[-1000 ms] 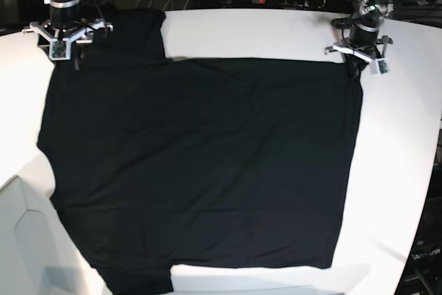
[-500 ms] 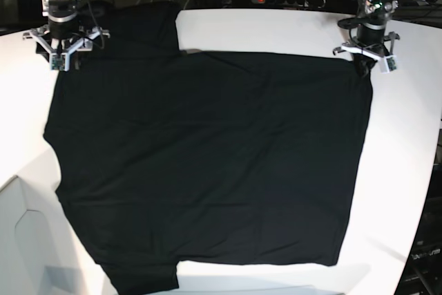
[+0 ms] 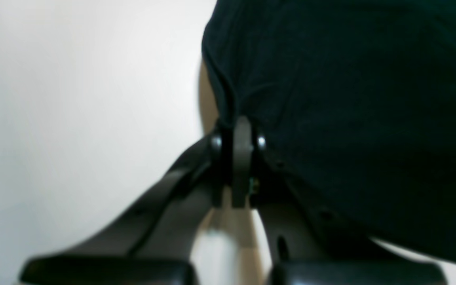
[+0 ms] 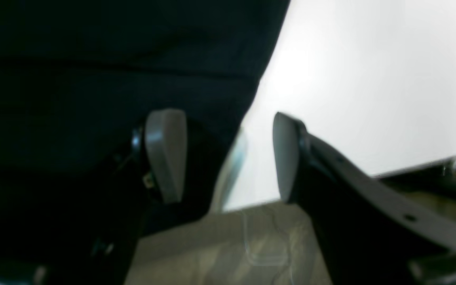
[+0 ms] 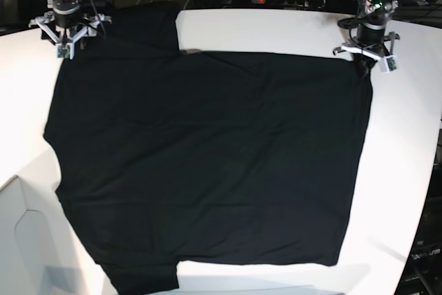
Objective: Fold the T-shirt properly
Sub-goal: 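Hold the shoulder edges and pull them slightly apart to smooth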
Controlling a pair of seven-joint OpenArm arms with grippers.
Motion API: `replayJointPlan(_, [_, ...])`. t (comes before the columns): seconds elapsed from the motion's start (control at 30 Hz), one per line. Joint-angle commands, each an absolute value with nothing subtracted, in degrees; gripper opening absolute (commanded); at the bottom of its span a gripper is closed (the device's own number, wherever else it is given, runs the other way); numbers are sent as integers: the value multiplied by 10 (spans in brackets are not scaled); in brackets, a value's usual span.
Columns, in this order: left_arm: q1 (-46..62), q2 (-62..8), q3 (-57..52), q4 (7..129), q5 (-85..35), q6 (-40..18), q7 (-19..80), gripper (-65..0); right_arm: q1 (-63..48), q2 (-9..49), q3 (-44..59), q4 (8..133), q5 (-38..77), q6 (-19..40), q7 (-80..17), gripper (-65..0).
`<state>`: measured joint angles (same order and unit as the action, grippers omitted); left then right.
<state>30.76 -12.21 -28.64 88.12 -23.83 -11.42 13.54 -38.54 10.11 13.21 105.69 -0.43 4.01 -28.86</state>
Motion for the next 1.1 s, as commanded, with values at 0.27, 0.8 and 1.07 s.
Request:
replayJointPlan(0.27, [311, -129, -291, 889, -240, -114, 125, -625, -385, 102, 131, 1042, -3, 82, -294, -303])
replayJointPlan(0.8, [325, -129, -292, 891, -240, -114, 125, -625, -371, 105, 134, 1025, -3, 83, -293, -650])
replayJointPlan(1.07, [342, -128, -292, 943, -240, -114, 125, -625, -371, 105, 151, 1108, -3, 83, -294, -650])
